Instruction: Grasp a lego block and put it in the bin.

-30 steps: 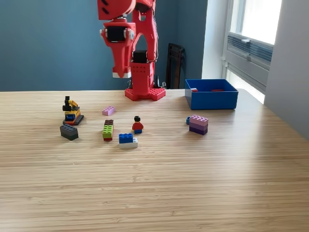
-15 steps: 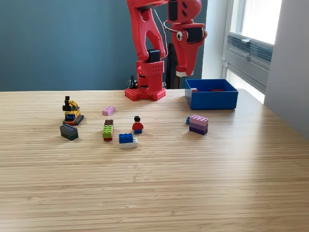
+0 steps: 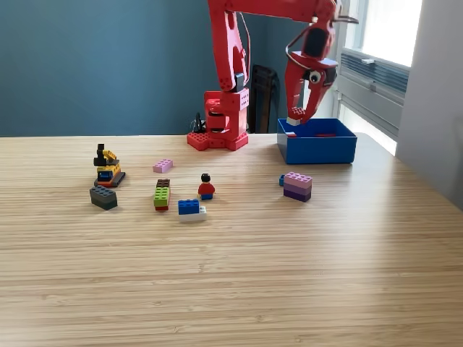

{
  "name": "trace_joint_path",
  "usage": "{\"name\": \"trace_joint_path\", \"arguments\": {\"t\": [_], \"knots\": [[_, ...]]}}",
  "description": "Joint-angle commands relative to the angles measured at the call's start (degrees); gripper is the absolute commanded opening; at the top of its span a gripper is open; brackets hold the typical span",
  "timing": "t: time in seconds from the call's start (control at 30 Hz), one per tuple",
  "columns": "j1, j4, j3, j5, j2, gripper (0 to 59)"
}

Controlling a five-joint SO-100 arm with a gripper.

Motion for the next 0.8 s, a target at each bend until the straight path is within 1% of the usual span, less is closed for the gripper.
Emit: {"name": "trace_joint_path", "arguments": {"t": [0.03, 0.17, 0.23, 0.3, 0.37, 0.43, 0.5, 0.57, 0.6, 0.63, 0.7, 0.73, 0.77, 0.8], "knots": [[-2.46, -0.26, -6.77, -0.18, -5.98, 0.0], [-3.25, 0.00, -8.70, -1.23, -9.05, 0.5], [-3.78, 0.62, -9.49, -1.67, -9.84, 14.9], [-4.31, 1.23, -10.11, -1.67, -9.93, 23.2], [-4.57, 2.02, -10.90, -1.76, -10.02, 27.4], [-4.57, 3.43, -12.66, -2.20, -10.02, 28.9], [-4.57, 4.83, -14.77, -2.81, -10.02, 28.0], [-4.48, 5.45, -16.79, -3.16, -9.58, 25.3], [-4.48, 5.54, -17.58, -3.34, -9.40, 22.6], [-4.48, 5.54, -18.46, -3.43, -9.40, 18.4], [-4.48, 5.54, -20.74, -2.46, -9.40, 7.9], [-4.13, 5.54, -21.97, -1.85, -9.40, 3.7], [-3.25, 5.54, -22.94, -1.32, -9.40, 0.7], [-2.02, 5.54, -23.91, -0.88, -9.32, 0.1]]}}
